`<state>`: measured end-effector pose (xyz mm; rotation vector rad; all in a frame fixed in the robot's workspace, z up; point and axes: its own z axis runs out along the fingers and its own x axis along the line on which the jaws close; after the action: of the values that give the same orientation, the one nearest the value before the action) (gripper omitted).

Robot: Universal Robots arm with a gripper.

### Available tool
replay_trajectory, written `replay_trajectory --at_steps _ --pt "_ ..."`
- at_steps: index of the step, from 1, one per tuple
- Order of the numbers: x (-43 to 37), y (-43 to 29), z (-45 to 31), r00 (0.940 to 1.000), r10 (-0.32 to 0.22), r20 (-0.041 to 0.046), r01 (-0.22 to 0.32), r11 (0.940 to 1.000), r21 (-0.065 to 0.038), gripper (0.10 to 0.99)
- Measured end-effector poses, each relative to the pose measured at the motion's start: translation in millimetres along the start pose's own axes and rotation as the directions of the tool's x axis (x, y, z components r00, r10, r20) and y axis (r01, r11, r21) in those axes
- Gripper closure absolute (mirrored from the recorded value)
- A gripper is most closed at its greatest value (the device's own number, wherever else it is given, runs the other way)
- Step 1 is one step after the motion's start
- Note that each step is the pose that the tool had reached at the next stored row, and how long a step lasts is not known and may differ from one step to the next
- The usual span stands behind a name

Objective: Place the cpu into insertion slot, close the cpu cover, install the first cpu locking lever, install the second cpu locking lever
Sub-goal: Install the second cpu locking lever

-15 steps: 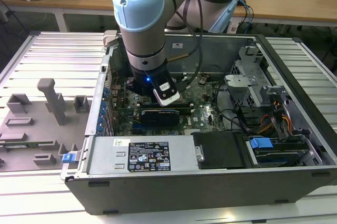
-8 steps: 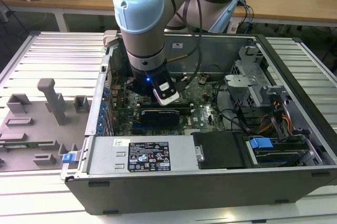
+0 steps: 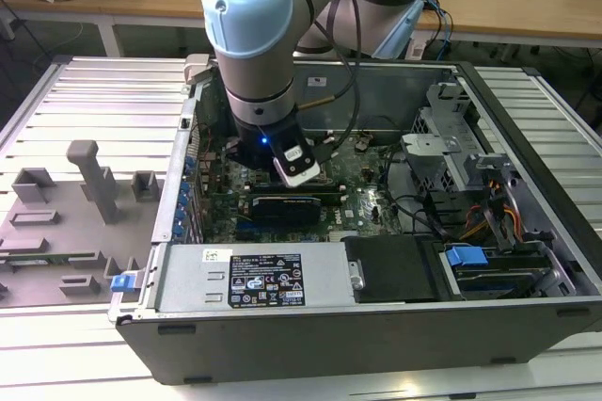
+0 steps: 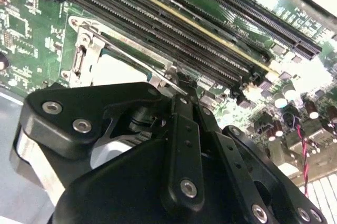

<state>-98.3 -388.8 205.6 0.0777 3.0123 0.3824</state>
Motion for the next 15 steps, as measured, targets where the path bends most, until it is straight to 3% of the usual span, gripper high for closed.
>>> replay_trajectory --at_steps 6,9,12,13,14,15 --pt "-2.3 6.0 -22.7 1.0 0.0 0.0 0.0 1.0 0.001 0.98" --pt "-3.5 9.4 -35.2 1.0 -0.001 0.0004 0.001 1.0 0.007 0.98" --pt "-4.3 11.2 -42.2 1.0 -0.003 0.0015 0.003 0.9994 0.033 0.98" --pt "-4.6 12.0 -45.3 1.0 -0.004 0.0024 0.004 0.9986 0.053 0.98" --pt "-4.9 12.4 -47.1 1.0 -0.005 0.0029 0.005 0.9978 0.066 0.98" --pt "-5.4 12.7 -48.0 1.0 -0.005 0.0032 0.005 0.9973 0.073 0.98"
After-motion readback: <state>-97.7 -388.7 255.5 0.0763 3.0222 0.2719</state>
